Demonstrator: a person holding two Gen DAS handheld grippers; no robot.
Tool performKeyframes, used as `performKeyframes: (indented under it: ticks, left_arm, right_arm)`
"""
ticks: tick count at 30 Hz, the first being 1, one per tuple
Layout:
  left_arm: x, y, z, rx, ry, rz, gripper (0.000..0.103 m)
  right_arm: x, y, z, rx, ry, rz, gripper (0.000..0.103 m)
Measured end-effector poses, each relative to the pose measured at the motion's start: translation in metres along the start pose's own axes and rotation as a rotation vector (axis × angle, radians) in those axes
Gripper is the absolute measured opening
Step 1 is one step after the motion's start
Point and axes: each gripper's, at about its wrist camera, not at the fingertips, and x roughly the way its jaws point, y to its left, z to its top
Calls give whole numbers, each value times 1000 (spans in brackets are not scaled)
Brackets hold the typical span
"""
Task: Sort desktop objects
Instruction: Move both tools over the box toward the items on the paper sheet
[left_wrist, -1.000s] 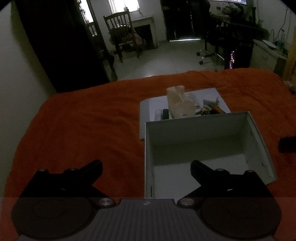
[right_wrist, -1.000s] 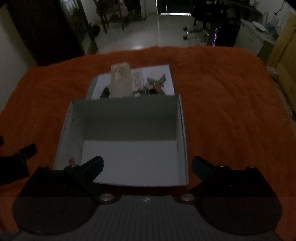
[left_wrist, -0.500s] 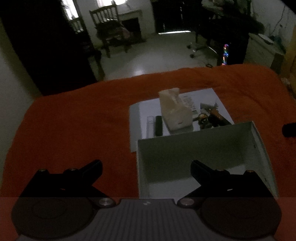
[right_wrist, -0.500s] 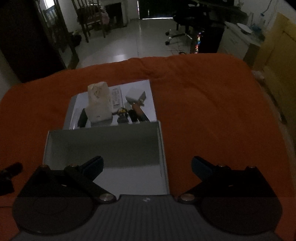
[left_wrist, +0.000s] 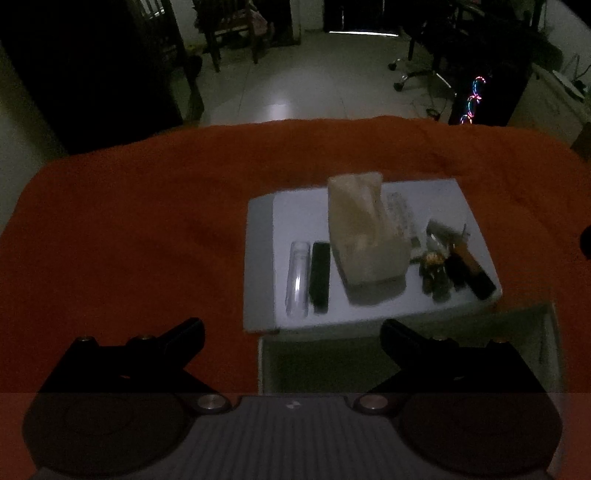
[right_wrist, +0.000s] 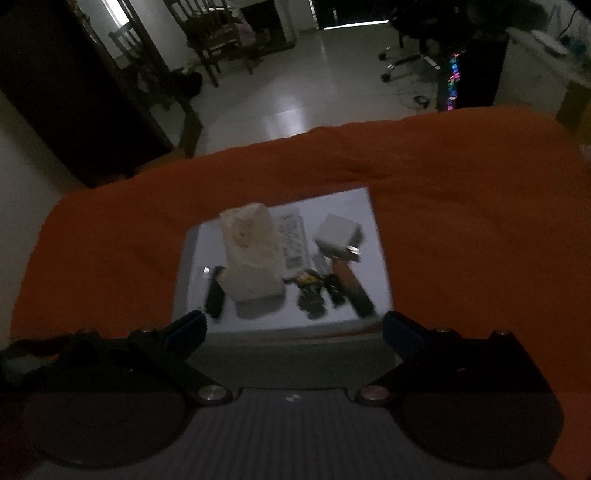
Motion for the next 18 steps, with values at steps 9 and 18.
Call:
performKeyframes:
  ticks: [9, 18]
  left_arm:
    - [66, 2, 36, -37, 113, -124, 103]
    - [130, -3, 52, 82, 162, -54, 103]
  right_arm:
    - [58, -2, 33, -94, 113, 34, 103]
    - [111, -38, 54, -145, 116, -48, 103]
